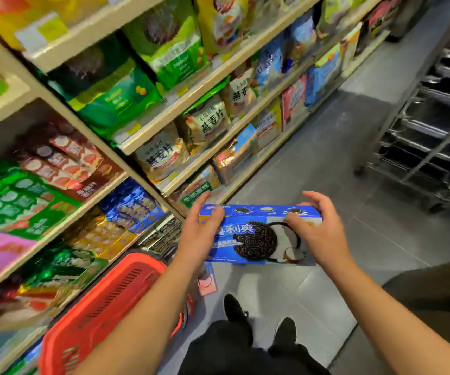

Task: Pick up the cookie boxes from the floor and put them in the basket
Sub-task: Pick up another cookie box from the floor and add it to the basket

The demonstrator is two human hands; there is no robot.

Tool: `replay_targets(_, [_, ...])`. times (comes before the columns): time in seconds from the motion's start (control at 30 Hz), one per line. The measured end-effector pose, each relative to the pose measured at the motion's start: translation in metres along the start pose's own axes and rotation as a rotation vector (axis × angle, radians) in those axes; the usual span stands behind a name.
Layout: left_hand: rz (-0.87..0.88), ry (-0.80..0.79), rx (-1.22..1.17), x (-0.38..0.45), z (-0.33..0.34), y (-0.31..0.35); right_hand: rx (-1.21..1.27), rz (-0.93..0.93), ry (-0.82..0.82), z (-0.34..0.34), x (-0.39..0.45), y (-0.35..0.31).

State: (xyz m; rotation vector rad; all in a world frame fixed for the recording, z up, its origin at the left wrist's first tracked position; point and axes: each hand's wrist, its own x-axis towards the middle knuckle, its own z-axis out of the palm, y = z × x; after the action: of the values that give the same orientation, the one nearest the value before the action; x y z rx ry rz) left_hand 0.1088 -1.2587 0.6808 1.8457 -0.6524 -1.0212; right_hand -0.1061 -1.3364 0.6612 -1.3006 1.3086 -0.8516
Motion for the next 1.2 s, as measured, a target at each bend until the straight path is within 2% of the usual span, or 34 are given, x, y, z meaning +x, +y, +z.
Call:
replay_targets(0.1, [0.003, 0.145, -0.025, -0.033, -0.040, -0.012, 0.050, 0.012, -0.106, 0.037, -0.017, -0.009])
replay_targets(0.27, [-0.048, 0.334, -0.090, -0.091, -0.113, -0.057, -0.035, 0.030, -0.316, 0.105, -0.058, -0.015])
replay_targets(0.47, [-0.077, 0.625, -0.183, -0.177, -0.213, -0.141, -0.138, 0.006, -0.577, 0.209, -0.156, -0.016])
replay_targets(0.6, [-0.105, 0.743, -0.229, -0.242, -0.282, -0.210, -0.194, 0.006, -0.723, 0.281, -0.243, -0.007])
replay_targets(0.9, [-0.253, 0.729, -0.345, -0.320, -0.403, -0.296, -0.238, 0.030, -0.781, 0.387, -0.375, 0.021])
replay_targets(1.2, [-0.317, 0.669, -0.374, -0.294, -0.481, -0.342, -0.270, 0.171, -0.777, 0.469, -0.397, 0.035])
